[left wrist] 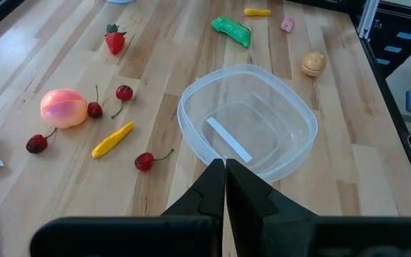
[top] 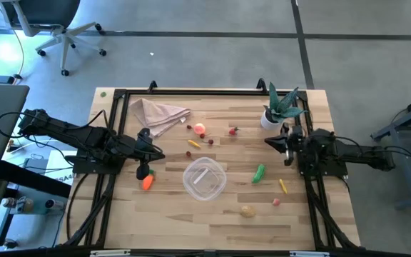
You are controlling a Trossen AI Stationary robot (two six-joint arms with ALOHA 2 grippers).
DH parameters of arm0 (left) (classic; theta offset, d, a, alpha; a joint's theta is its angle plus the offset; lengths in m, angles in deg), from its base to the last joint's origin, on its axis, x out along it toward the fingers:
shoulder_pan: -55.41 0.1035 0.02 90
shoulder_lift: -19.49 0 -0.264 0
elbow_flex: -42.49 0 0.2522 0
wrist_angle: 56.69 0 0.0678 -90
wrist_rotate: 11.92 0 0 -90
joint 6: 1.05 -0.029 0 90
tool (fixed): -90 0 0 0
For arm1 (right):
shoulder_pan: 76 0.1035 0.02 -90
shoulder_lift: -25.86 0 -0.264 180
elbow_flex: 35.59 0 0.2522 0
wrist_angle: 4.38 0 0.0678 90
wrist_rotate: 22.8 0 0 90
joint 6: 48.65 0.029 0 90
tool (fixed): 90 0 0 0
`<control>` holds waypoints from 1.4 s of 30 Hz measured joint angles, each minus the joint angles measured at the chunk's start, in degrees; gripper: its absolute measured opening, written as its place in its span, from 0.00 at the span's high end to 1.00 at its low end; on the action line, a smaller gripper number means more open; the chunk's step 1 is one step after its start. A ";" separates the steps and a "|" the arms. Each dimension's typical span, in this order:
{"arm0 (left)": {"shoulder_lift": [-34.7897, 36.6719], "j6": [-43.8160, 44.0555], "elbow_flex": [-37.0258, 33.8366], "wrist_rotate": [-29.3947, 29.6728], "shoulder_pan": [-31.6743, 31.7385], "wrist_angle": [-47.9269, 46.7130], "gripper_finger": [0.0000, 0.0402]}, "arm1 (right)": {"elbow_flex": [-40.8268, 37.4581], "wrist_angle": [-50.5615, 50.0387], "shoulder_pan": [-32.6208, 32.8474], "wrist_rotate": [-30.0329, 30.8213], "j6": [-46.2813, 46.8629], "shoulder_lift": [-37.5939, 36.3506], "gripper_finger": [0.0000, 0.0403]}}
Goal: Pick and placing Produce into tupperware
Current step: Put the green peas into the transparent bin
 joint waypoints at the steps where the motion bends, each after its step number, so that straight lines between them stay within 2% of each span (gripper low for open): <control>1: 0.00 -0.01 0.00 0.00 0.00 0.00 0.99 | 1.11 1.34 0.00 -1.73 -1.04 0.01 0.99; 4: 0.00 -0.01 0.00 0.00 0.00 0.00 0.99 | 6.64 0.62 0.02 -4.59 -4.18 -0.01 0.97; 8: 0.00 -0.11 0.00 -0.02 0.00 -0.04 0.99 | 15.37 -9.01 0.00 -2.55 -6.31 1.86 0.91; 11: 0.02 -2.80 0.00 -0.02 0.00 -0.05 0.99 | 21.88 -17.93 0.00 0.14 -6.30 5.17 0.85; 15: 1.33 -5.84 0.00 -0.02 0.00 0.21 0.99 | 27.88 -26.65 0.00 -0.27 -2.80 11.95 0.78; 18: 3.45 -6.26 0.00 -0.02 0.00 0.04 0.99 | 31.09 -29.56 0.02 -2.50 2.83 17.81 0.76; 23: 7.58 -6.69 0.00 -0.08 0.00 -1.70 0.99 | 37.34 -33.67 0.00 -2.82 14.28 27.07 0.75; 27: 9.74 -6.70 0.00 -2.90 0.00 -2.74 0.99 | 43.43 -42.63 0.00 -2.42 22.18 33.66 0.75; 31: 10.22 -5.89 0.00 -6.32 0.00 -3.08 0.99 | 49.71 -51.39 0.00 -0.02 29.93 39.49 0.75; 36: 10.08 -5.70 0.00 -6.56 0.00 -3.07 0.99 | 57.88 -61.38 0.24 1.30 36.56 46.00 0.75; 42: 10.08 -5.79 0.00 -6.56 0.00 -3.04 0.99 | 62.30 -70.33 5.77 6.81 46.43 52.09 0.75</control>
